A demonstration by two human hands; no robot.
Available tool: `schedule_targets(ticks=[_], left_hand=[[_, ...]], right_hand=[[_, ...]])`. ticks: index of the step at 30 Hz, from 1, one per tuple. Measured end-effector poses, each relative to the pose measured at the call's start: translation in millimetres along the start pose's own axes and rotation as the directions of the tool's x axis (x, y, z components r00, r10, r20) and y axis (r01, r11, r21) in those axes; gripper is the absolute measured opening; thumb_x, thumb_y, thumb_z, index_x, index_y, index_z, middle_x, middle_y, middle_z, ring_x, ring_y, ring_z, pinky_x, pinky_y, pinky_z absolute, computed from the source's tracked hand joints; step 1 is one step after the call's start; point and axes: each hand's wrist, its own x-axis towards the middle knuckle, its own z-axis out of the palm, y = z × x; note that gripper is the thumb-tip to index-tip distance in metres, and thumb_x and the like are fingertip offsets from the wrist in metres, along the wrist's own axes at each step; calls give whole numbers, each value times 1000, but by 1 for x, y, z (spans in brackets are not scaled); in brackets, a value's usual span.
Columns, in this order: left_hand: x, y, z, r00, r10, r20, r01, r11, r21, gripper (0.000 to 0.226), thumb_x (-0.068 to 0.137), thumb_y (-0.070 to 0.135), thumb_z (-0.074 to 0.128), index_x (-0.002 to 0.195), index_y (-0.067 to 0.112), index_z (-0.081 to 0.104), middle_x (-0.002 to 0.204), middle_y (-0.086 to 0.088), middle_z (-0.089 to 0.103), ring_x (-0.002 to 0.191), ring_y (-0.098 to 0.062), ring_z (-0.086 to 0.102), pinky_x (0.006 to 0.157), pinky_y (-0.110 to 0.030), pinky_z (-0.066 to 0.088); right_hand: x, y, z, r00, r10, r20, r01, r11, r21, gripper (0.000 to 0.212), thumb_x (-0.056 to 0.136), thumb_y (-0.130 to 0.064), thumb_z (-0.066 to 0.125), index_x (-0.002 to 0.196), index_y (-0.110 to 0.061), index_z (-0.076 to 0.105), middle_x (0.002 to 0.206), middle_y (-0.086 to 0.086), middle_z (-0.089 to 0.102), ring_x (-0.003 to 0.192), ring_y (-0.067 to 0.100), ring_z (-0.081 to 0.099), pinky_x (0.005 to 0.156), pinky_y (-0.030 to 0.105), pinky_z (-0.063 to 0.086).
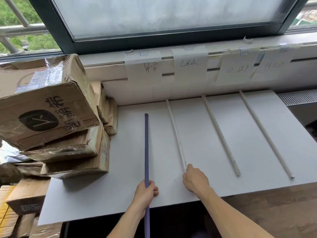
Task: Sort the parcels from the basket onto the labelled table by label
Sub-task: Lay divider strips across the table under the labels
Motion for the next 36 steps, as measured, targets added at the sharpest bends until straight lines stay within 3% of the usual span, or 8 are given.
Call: schedule_targets(ticks=[9, 13, 18, 21, 28, 36], left_hand=[[0, 2, 1, 1000, 1, -17, -1, 1000, 11, 16, 105, 17, 48, 105, 8, 61, 90, -9, 72, 74, -15, 66, 72, -26, 50], [0, 2, 1, 1000, -1, -19, 1, 1000, 8, 17, 106, 17, 48, 108, 7, 61, 90, -9, 71, 75, -15, 66, 70, -25, 49], [-1, 3, 1, 1000, -10, -22, 10, 1000, 10, 17, 107, 19, 47, 108, 8, 61, 89, -8, 71, 73, -14, 65, 67, -23, 48], [-1, 3, 1, 1000, -10, -19, 10, 1000, 2, 16, 107, 19, 47, 105, 9, 59, 86, -7, 70, 69, -11, 63, 63, -20, 47], [1, 2, 1, 1000, -16, -14, 15, 1000, -9, 16, 107, 20, 48, 104, 9, 60, 85, -6, 71, 69, -12, 64, 66, -22, 48], [-1, 2, 0, 1000, -11, -11, 11, 1000, -16, 16, 106, 19, 48, 103, 9, 60, 87, -7, 71, 72, -12, 65, 68, -23, 49]], right_hand=[[1, 1, -1, 1000, -18, -7, 18, 999, 34, 9, 101, -13, 35, 103, -11, 43, 79, -1, 50, 78, 25, 55, 67, 34, 44], [-1, 1, 3, 1000, -25, -11, 25, 999, 21, 17, 102, -14, 34, 112, -9, 47, 86, 2, 55, 79, 25, 56, 69, 35, 46], [-2, -2, 4, 999, -34, -23, 34, 999, 10, 21, 103, -13, 34, 116, -8, 49, 81, -1, 50, 78, 25, 53, 66, 33, 41], [1, -6, 1, 999, -38, -17, 38, 999, -5, 18, 102, -13, 35, 112, -9, 49, 87, 1, 52, 81, 26, 53, 68, 33, 41], [-5, -6, 10, 999, -46, -26, 46, 999, -7, 8, 100, -12, 35, 103, -11, 43, 76, -2, 44, 74, 25, 49, 66, 34, 40], [-2, -12, 5, 997, -57, -44, 57, 998, -5, 15, 101, -14, 37, 108, -8, 48, 76, -2, 45, 76, 27, 50, 66, 34, 40]])
